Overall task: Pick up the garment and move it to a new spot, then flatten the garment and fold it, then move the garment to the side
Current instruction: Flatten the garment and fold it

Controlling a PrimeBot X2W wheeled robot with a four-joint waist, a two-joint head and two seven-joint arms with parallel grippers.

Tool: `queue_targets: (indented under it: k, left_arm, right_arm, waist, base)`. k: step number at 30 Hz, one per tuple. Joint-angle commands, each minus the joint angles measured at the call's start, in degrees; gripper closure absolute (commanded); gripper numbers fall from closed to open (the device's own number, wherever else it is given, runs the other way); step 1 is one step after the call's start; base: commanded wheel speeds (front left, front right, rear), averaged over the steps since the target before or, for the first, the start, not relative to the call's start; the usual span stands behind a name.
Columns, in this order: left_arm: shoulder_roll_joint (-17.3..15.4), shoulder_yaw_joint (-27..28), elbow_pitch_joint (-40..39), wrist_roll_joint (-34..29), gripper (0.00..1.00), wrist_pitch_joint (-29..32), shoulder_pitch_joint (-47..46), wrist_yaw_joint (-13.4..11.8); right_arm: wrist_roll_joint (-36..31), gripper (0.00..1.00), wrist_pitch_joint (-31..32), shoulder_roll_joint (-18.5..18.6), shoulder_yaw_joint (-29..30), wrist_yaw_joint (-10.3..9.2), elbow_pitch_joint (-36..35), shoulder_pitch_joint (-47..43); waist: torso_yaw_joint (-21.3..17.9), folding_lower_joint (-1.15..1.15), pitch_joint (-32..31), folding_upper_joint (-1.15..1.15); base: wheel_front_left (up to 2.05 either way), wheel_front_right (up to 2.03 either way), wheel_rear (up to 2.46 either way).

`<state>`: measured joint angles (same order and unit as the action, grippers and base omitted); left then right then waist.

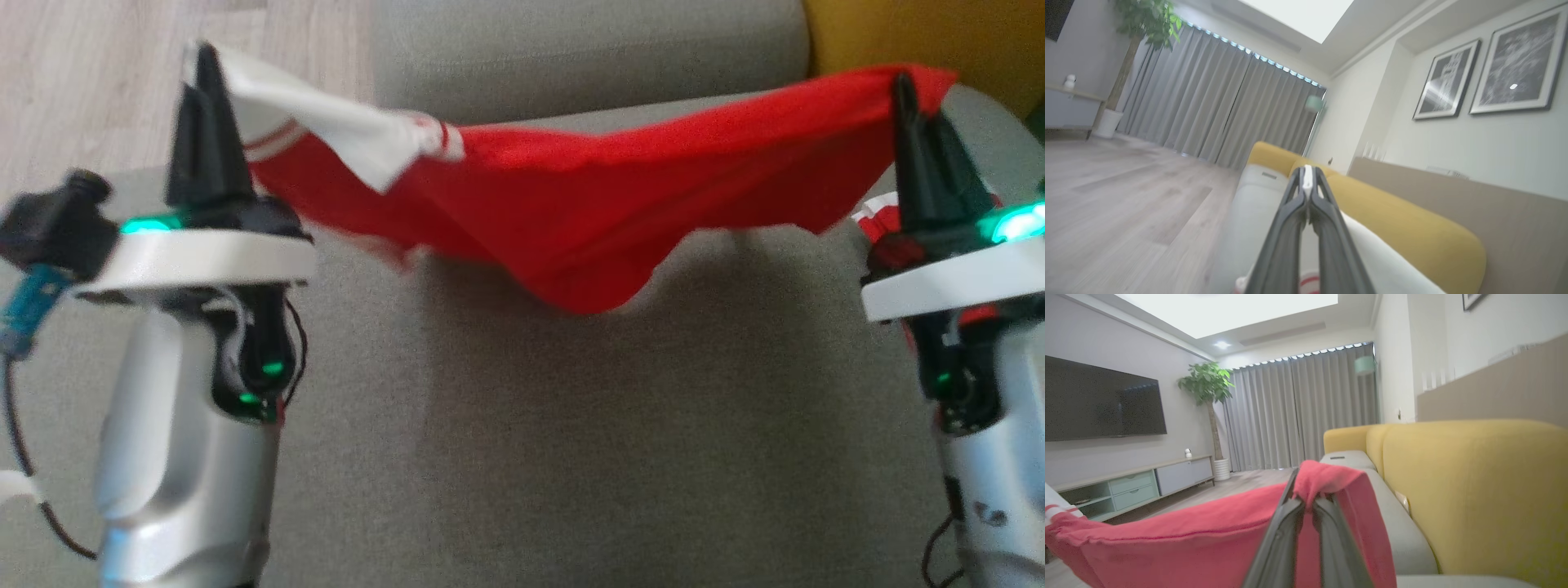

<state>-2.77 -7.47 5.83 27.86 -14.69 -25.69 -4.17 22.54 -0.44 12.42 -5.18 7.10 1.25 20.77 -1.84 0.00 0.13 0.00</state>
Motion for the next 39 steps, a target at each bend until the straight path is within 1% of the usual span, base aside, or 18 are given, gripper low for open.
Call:
queue_targets:
  k: [1,2,4,8,11,14,17,19,21,23,25,26,28,30,33,36,39]
  left_arm:
    - [-0.67,2.47,-3.98,0.54,1.0,-0.3,-3.01,-0.75]
    - [-0.67,2.47,-3.98,0.54,1.0,-0.3,-3.01,-0.75]
    - [-0.57,2.82,-6.88,0.93,1.0,0.14,-2.88,-2.23]
    - [-1.01,1.55,-13.7,-0.75,1.0,3.47,-1.32,-4.76]
    - [-1.42,0.78,-19.18,-1.26,1.0,6.84,-0.64,-6.13]
    - [-3.01,0.31,-21.97,-2.41,1.0,10.18,-2.11,-6.76]
    - [-4.67,-0.06,-20.01,-2.82,1.0,13.19,-6.03,-6.2]
    - [-5.82,0.03,-16.37,-2.87,1.0,14.34,-10.24,-5.28]
    - [-7.01,0.19,-11.18,-3.18,1.0,14.79,-15.64,-4.18]
    - [-8.6,0.1,-4.79,-4.22,1.0,14.47,-21.92,-2.8]
    - [-10.18,-0.22,2.11,-5.7,1.0,13.49,-29.0,-1.39]
    - [-10.46,-0.15,5.62,-5.88,1.0,12.77,-32.67,-0.76]
    - [-11.36,-0.18,12.58,-7.14,1.0,10.62,-40.44,0.04]
    - [-11.57,0.08,19.12,-7.9,1.0,7.75,-48.07,0.42]
    - [-11.32,0.79,27.3,-8.38,1.0,3.26,-57.6,0.45]
    - [-11.17,0.99,33.34,-8.31,1.0,0.89,-64.05,2.26]
    - [-10.48,1.35,36.49,-8.32,1.0,-0.08,-67.48,3.71]
  right_arm:
    - [0.19,1.0,1.86,0.91,-0.64,0.39,-4.94,2.95]
    - [0.19,1.0,1.86,0.91,-0.64,0.39,-4.94,2.95]
    - [-0.02,1.0,4.28,0.78,0.22,0.39,-9.14,2.25]
    - [-0.67,1.0,9.64,-1.25,2.43,0.39,-17.47,-0.6]
    - [-1.71,1.0,14.0,-3.33,3.56,0.39,-23.02,-2.39]
    - [-2.75,1.0,17.86,-4.79,4.6,0.39,-26.39,-1.87]
    - [-3.4,1.0,20.25,-4.51,5.06,0.39,-25.66,1.52]
    - [-3.76,1.0,20.88,-3.39,4.75,0.39,-22.96,5.23]
    - [-3.0,1.0,20.69,-2.23,3.94,0.39,-18.55,10.19]
    - [-3.59,1.0,19.14,0.38,2.26,0.39,-12.9,16.38]
    - [-3.33,1.0,16.62,2.03,0.22,0.39,-5.81,23.64]
    - [-3.75,1.0,14.7,3.18,-1.27,0.39,-2.04,27.66]
    - [-3.71,1.0,10.51,4.25,-3.34,0.39,6.27,35.75]
    - [-4.48,1.0,5.58,4.97,-5.03,0.39,14.18,43.79]
    - [-5.09,1.0,-2.34,4.54,-6.29,0.39,24.78,53.94]
    - [-5.39,1.0,-9.43,3.2,-7.27,0.39,33.45,60.77]
    - [-5.16,1.0,-13.04,2.25,-7.9,0.39,39.44,64.75]
  waist:
    - [-0.1,0.0,-0.94,0.0]
    - [-0.1,0.0,-0.94,0.0]
    - [0.06,0.0,-1.47,0.0]
    - [0.65,0.0,-1.8,0.0]
    - [1.06,0.0,-1.09,0.0]
    - [1.54,0.0,0.79,0.0]
    - [1.8,0.0,4.3,0.0]
    - [1.83,0.0,7.2,0.0]
    - [1.84,0.0,10.57,0.0]
    - [1.67,0.0,13.77,0.0]
    - [1.2,0.0,16.99,0.0]
    - [1.0,0.0,18.34,0.0]
    - [0.81,0.0,20.66,0.0]
    - [0.88,0.0,22.51,0.0]
    - [1.06,0.0,24.12,0.0]
    - [1.02,0.0,24.51,0.0]
    - [1.36,0.0,24.84,0.0]
  base:
    - [0.0,0.0,0.0]
    - [0.0,0.0,0.0]
    - [0.0,0.0,0.0]
    - [0.0,0.0,0.0]
    - [0.0,0.0,0.0]
    - [0.0,0.0,0.0]
    - [0.0,0.0,0.0]
    - [0.0,0.0,0.0]
    - [0.0,0.0,0.0]
    - [0.0,0.0,0.0]
    - [0.0,0.0,0.0]
    - [0.0,0.0,0.0]
    - [0.0,0.0,0.0]
    - [0.0,0.0,0.0]
    - [0.0,0.0,0.0]
    - [0.0,0.0,0.0]
    - [0.0,0.0,0.0]
